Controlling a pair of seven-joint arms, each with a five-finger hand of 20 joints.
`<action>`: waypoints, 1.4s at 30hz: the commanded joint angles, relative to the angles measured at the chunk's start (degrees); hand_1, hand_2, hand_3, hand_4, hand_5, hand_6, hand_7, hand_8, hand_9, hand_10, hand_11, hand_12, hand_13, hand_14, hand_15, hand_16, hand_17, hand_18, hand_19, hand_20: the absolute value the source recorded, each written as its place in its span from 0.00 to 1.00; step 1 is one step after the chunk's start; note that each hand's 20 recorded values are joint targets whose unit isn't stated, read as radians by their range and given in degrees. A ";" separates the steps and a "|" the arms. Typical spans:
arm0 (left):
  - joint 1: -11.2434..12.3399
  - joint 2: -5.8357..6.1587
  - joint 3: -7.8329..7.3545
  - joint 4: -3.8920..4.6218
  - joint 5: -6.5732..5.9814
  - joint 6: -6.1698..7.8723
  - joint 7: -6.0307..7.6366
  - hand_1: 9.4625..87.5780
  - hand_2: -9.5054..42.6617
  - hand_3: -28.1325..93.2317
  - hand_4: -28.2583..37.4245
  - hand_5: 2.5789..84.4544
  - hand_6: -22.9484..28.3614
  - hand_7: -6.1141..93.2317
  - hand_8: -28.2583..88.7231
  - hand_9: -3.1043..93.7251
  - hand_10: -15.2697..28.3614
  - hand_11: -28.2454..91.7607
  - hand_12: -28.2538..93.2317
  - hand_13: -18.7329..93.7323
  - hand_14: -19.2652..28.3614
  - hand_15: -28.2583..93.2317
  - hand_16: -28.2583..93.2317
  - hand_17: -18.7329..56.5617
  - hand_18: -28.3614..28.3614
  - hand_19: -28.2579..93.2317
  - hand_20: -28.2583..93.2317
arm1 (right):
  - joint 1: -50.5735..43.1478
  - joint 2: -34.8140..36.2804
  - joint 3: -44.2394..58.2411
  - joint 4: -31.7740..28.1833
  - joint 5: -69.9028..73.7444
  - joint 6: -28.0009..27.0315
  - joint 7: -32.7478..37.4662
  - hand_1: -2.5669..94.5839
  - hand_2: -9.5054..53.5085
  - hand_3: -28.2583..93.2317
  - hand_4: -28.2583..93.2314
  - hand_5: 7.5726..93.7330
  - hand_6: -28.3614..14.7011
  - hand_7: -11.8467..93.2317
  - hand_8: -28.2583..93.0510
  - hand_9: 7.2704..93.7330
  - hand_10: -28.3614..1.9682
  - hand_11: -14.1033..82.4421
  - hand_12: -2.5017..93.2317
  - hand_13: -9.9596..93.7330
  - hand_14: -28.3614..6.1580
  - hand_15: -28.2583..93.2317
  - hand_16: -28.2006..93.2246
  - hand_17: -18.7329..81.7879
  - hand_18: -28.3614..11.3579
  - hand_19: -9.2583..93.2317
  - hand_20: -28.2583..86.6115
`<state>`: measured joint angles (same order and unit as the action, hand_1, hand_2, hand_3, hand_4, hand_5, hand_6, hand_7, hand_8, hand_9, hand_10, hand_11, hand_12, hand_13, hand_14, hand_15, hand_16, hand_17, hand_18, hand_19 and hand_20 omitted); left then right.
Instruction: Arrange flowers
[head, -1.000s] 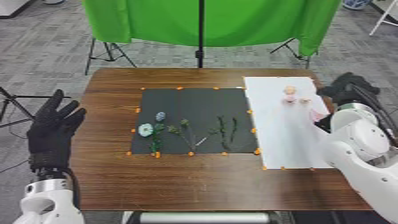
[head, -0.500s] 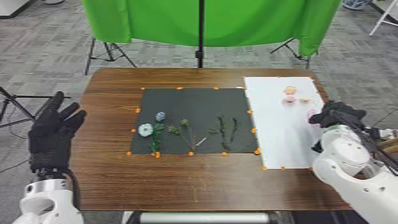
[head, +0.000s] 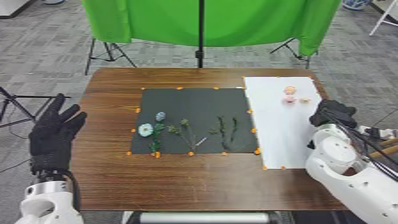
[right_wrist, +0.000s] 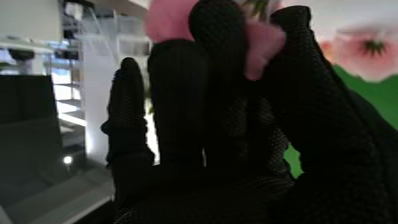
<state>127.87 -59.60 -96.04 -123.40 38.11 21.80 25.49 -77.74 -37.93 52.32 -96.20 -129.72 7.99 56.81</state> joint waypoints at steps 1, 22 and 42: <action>0.61 0.54 -0.34 -0.16 -0.64 0.11 0.71 0.15 0.31 0.91 0.00 0.38 0.58 0.14 0.17 0.36 0.77 0.43 0.32 0.34 0.95 0.69 0.14 0.11 0.95 0.66 0.29 | 0.65 0.61 -0.09 -5.83 -3.84 5.68 -1.35 0.61 0.00 0.78 0.00 0.91 0.72 0.30 0.23 0.96 0.79 0.38 0.44 0.77 0.65 0.79 0.45 0.38 0.23 0.82 0.50; -1.05 1.14 0.11 -0.27 0.17 0.06 -0.81 0.15 0.31 0.91 0.00 0.38 0.58 0.14 0.17 0.36 0.78 0.43 0.32 0.34 0.95 0.69 0.14 0.11 0.95 0.66 0.29 | 25.55 -19.39 -30.68 -2.99 -3.50 4.33 -15.92 0.59 0.00 0.81 0.00 0.92 0.71 0.30 0.25 0.96 0.77 0.40 0.45 0.77 0.64 0.81 0.47 0.37 0.24 0.83 0.50; -2.49 2.45 1.33 0.37 -0.49 -0.17 -0.78 0.16 0.31 0.91 0.00 0.39 0.58 0.14 0.17 0.36 0.77 0.43 0.32 0.34 0.95 0.69 0.14 0.11 0.95 0.66 0.29 | 29.96 -28.09 -39.20 3.95 -7.87 -0.30 -18.81 0.57 0.00 0.81 0.00 0.90 0.75 0.29 0.23 0.92 0.74 0.50 0.40 0.76 0.62 0.84 0.43 0.36 0.24 0.82 0.51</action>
<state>125.62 -57.21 -95.24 -123.55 37.65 21.89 25.46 -49.35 -64.21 14.32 -92.09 -135.83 9.83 39.18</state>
